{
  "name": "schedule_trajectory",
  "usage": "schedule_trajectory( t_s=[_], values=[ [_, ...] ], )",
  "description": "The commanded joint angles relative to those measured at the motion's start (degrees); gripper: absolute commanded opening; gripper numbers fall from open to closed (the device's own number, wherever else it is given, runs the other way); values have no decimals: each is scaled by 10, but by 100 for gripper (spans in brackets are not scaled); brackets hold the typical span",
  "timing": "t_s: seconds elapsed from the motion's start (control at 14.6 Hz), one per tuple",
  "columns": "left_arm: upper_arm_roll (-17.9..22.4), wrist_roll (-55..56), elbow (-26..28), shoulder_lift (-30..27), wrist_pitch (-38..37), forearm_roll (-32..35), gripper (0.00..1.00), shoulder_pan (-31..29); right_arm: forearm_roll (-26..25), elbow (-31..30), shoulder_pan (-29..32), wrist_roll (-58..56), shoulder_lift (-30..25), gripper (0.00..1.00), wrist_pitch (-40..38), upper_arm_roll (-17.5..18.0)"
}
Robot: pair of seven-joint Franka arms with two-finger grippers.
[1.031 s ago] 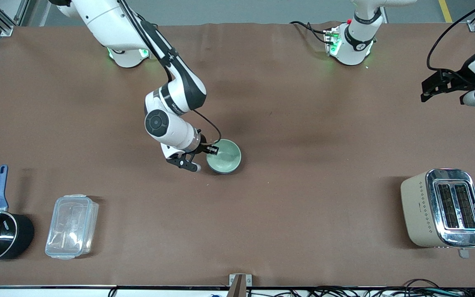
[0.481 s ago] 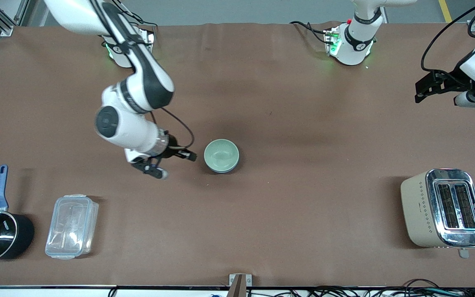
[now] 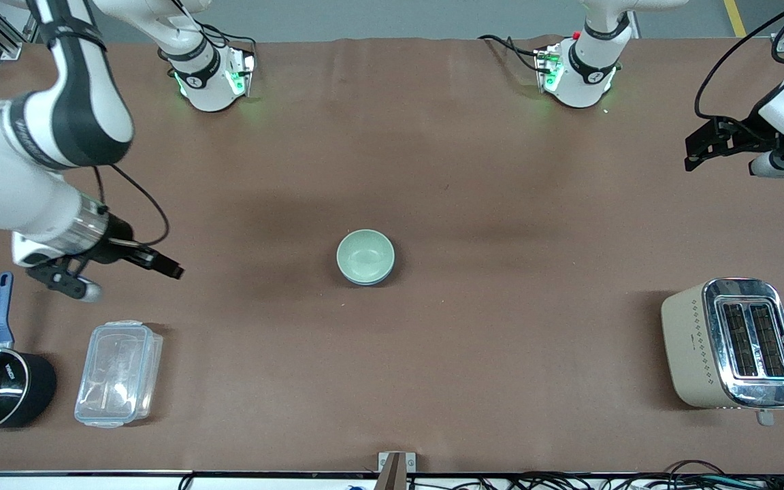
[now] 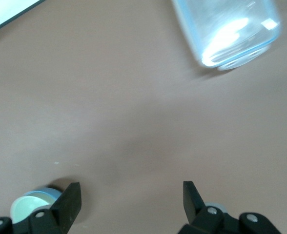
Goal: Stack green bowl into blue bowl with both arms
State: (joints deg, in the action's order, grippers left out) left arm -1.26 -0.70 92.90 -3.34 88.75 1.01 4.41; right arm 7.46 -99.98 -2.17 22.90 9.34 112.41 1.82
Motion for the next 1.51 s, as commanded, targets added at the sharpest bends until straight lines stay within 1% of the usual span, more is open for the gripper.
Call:
schedule_trajectory(
  t_s=[0.0,0.14,0.21,0.34,0.41,0.48,0.62,0.69,0.76,0.82,0.96,1.1,1.24,1.44],
  values=[
    [-3,3,-4,-1,-3,0,100,-2,-48,-15,58,-65,-67,100,-50,12],
    [-3,-1,-9,0,-3,0,100,-2,-54,-1,82,-130,-92,100,-83,12],
    [-2,-4,-18,1,-3,2,100,-2,-54,19,88,-150,-96,100,-104,12],
    [-1,-3,-22,1,-3,3,100,-4,-60,77,84,-154,-96,100,-170,16],
    [-1,-3,-21,1,-3,3,100,-5,-75,100,78,-154,-96,100,-197,20],
    [-1,-3,-21,1,-4,4,100,-5,-102,108,60,-159,-99,100,-220,25],
    [-1,-3,-22,2,-5,11,100,-5,-111,100,22,-154,-118,100,-228,34],
    [-1,-3,-22,2,-5,21,100,-3,-112,100,5,-133,-119,100,-228,36],
    [-1,-3,-22,2,-5,22,100,-2,-110,107,7,-111,-116,100,-227,35],
    [-1,-4,-22,3,-5,22,100,-3,-103,116,13,-114,-114,100,-222,29],
    [-1,-4,-22,4,-5,22,100,-3,-79,156,36,-125,-92,100,-228,19],
    [-1,-4,-22,4,-5,22,100,-3,-76,154,38,-127,-92,100,-229,18],
    [-1,-4,-22,4,-6,22,100,-3,-77,152,40,-153,-92,100,-245,16],
    [-2,-2,-22,6,-7,22,100,-3,-76,146,55,-155,-92,99,-242,16]
  ],
)
